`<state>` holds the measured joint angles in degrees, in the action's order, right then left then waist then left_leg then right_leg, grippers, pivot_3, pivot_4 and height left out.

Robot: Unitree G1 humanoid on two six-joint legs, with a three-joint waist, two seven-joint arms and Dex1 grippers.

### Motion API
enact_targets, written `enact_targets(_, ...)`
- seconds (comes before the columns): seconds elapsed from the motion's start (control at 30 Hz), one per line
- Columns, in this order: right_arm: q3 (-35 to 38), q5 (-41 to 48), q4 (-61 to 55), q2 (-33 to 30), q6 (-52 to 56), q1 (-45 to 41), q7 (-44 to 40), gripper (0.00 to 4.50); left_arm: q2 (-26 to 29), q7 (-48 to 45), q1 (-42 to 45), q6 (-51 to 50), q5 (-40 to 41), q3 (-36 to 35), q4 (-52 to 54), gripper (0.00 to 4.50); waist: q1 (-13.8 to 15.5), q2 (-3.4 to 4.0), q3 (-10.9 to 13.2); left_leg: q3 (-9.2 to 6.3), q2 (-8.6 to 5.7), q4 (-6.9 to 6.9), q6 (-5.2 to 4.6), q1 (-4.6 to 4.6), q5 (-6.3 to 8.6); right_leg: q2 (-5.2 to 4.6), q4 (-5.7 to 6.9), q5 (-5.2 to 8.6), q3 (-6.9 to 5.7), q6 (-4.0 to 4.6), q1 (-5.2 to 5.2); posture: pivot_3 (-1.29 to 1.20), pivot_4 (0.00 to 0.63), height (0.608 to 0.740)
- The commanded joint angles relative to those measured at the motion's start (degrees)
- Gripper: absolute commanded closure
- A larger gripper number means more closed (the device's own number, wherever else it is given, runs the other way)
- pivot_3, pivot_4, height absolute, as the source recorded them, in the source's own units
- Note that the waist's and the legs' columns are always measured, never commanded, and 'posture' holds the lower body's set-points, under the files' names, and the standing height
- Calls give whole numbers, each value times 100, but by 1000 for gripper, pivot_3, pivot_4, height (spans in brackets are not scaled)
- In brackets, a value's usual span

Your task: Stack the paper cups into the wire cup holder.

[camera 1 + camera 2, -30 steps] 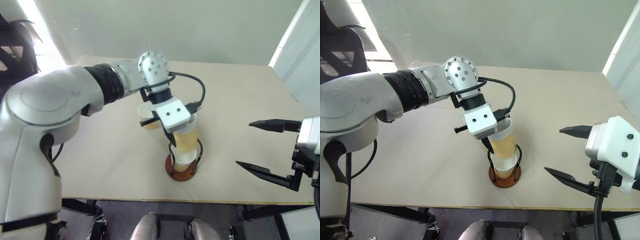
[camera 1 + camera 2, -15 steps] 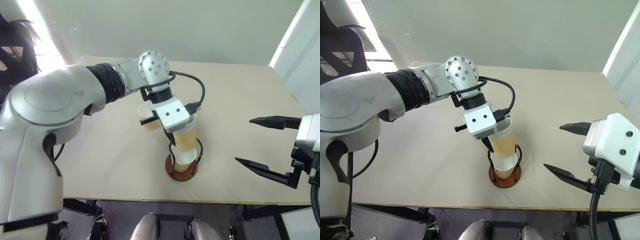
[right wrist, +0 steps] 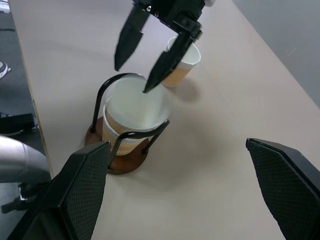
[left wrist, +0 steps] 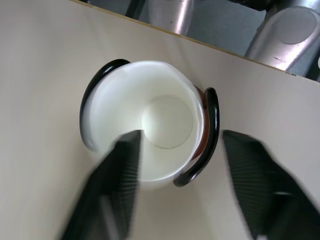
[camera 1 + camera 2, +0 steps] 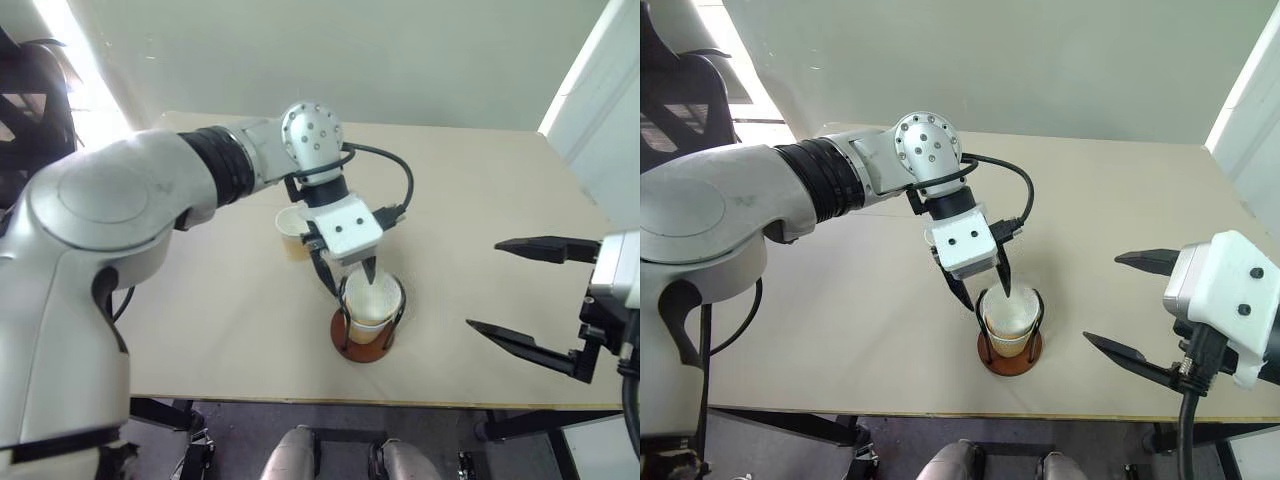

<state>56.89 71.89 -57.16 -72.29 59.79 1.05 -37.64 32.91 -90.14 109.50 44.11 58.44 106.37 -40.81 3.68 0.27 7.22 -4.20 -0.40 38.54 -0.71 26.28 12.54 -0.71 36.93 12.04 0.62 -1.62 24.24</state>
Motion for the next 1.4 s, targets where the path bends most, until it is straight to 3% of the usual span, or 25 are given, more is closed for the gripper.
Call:
enact_targets(0.03, 201, 32, -12, -31, -102, 17, 70, 0, -93, -236, -40, -18, 80, -574, -295, 1401, 1, 1, 0, 0, 0, 3, -1, 0, 1, 0, 0, 0, 0, 0, 0, 0, 150, 740)
enact_targets(0.23, 204, -103, 65, -16, -162, 83, -82, 0, -482, -236, -183, -939, -73, -2419, -1549, 1401, 4, 3, 1, 2, 0, 16, -5, 6, 2, 1, 0, -1, -1, -7, 0, 0, 150, 740)
enact_targets(0.3, 145, -175, 123, 13, -247, 83, -169, 0, -381, -236, -171, -1371, -354, -2936, -1990, 1401, -3, 7, -2, 6, 0, 18, -11, 6, 4, 0, -2, -1, 1, -11, 0, 0, 150, 740)
enact_targets(0.43, -206, -292, 290, 62, -637, -47, -348, 0, 234, -236, -529, -1534, -1856, -2967, -2700, 1401, -89, 33, -13, 13, 1, 15, -33, -14, 2, 7, 0, 8, 28, -22, -1, 0, 150, 740)
enact_targets(0.47, -310, -348, 339, 55, -731, -79, -381, 0, 342, -236, -650, -1582, -2115, -2976, -2763, 1401, -108, 38, -15, 18, 1, 12, -34, -23, 2, 18, 2, 40, 44, -70, -2, 0, 150, 740)
enact_targets(0.63, -916, -642, 588, -23, -1122, -285, -529, 0, 677, -236, -1148, -1798, -3034, -3247, -2896, 1401, -71, 38, -7, 9, 6, 20, -46, -13, -2, 46, 3, 36, 88, -75, 3, 0, 150, 740)
enact_targets(0.93, -1483, -696, 661, -74, -1305, -628, -455, 0, 360, -236, -1728, -1772, -4397, -4671, -3428, 1401, 2, 32, -11, 33, -34, 56, -77, 3, 20, 12, -9, 28, 106, -83, -4, 0, 150, 740)
enact_targets(1.4, -1304, -168, 429, -102, -999, -600, -131, 0, 53, -236, -2200, -1414, -6290, -6156, -3612, 1401, -62, 30, -11, 52, -56, 46, -83, -19, 18, -18, -6, 42, 121, -111, -8, 0, 150, 740)
